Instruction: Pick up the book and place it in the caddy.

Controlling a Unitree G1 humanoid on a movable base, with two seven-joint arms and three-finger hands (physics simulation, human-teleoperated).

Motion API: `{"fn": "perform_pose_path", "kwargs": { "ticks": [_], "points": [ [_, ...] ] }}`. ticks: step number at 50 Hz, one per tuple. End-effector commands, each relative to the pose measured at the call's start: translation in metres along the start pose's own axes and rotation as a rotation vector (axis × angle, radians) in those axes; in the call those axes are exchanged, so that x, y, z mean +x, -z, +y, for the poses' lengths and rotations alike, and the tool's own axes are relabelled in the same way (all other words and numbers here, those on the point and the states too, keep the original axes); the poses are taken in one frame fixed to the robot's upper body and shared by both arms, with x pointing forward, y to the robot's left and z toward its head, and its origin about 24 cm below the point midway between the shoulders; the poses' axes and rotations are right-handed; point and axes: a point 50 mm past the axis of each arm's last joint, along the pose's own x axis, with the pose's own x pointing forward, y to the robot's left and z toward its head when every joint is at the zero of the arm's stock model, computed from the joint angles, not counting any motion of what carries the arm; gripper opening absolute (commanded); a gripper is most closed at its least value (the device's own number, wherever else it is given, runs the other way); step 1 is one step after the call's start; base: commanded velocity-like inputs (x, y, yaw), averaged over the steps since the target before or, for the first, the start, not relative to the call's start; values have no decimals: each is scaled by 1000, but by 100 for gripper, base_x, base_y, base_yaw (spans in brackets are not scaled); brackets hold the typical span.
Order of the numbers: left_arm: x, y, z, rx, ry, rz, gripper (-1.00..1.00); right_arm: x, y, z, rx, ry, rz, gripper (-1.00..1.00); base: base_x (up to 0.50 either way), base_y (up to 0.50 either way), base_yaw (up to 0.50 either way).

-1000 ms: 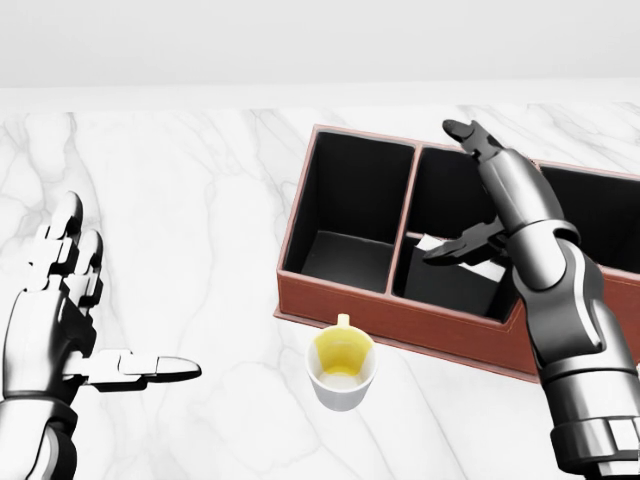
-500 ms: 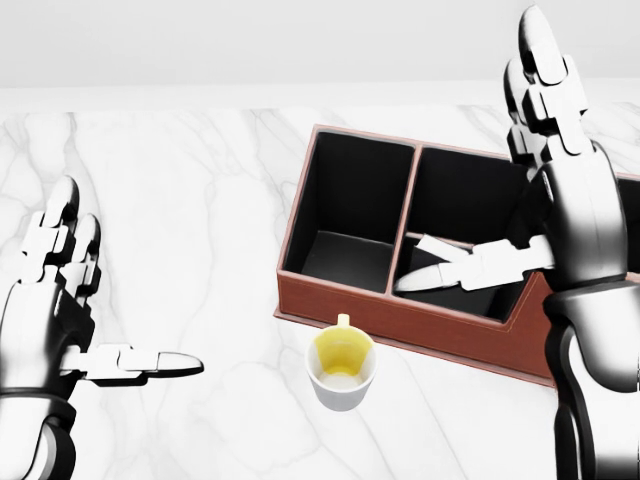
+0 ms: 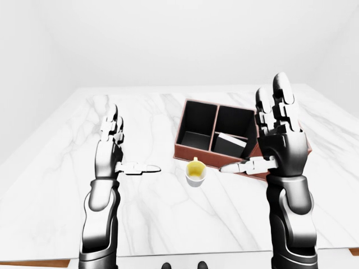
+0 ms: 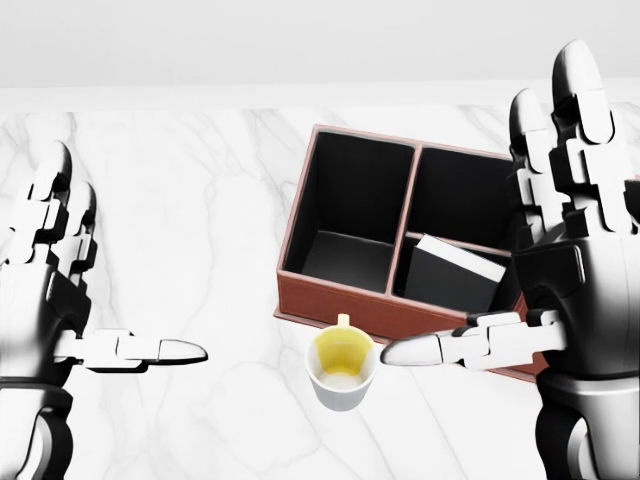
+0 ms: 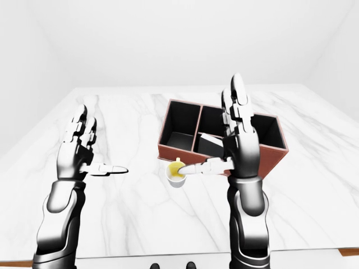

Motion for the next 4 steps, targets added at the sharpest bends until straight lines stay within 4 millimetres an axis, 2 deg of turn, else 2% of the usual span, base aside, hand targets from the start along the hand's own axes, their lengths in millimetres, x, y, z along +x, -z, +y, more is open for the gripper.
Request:
{"fn": "perform_pose_path", "kwargs": {
  "ticks": [1,4],
  "points": [
    [7,-28,-4,14,18,-124,100,-3,-11,11,49,-7,-24,100,0,0,0],
    [10,-50,-7,25,29,-223,100,5,-18,18,59,-15,-41,100,0,0,0]
  ]
}}
